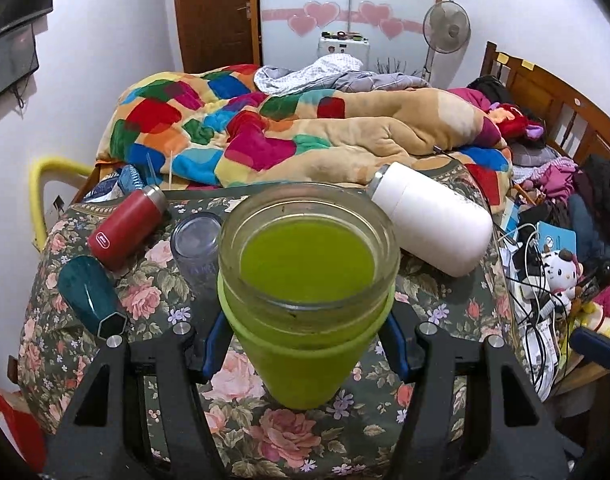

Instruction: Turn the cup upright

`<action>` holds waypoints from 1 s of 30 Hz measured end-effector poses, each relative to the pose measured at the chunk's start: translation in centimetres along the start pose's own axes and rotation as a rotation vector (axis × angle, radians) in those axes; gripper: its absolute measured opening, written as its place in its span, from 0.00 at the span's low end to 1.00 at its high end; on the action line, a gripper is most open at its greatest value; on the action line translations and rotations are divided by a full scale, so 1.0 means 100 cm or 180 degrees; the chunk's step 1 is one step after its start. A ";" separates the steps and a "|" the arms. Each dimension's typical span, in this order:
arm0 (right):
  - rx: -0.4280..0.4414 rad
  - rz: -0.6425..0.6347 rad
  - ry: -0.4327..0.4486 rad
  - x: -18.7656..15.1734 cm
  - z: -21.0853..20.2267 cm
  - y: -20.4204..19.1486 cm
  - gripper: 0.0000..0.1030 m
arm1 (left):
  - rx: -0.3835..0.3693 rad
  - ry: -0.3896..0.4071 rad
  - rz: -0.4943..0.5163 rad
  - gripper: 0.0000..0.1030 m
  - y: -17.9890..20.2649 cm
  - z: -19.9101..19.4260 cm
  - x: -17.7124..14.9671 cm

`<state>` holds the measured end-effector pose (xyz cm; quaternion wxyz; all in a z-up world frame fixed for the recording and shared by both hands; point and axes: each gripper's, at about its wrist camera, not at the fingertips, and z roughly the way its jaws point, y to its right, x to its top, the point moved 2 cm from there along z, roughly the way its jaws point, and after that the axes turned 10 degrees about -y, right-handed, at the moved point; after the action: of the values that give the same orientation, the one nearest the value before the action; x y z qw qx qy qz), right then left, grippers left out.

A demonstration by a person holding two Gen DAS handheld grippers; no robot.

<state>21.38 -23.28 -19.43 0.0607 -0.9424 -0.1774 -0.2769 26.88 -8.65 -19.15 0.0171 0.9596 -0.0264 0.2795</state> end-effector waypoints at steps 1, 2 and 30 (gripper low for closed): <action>0.0004 0.0006 -0.0001 0.000 0.000 0.000 0.68 | -0.0011 -0.0017 0.0001 0.61 -0.001 -0.002 -0.002; 0.0005 0.0005 0.0002 0.000 0.000 0.000 0.68 | -0.0022 -0.0040 -0.0002 0.61 -0.001 -0.003 -0.002; 0.0196 0.0154 0.1467 0.000 -0.170 -0.048 0.68 | -0.0087 0.1615 0.0226 0.76 -0.025 -0.249 -0.072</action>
<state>11.13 -22.43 -5.13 0.1349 -0.8560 -0.1444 -0.4776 7.66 -4.69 -2.11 0.0263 0.8569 -0.0588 0.5115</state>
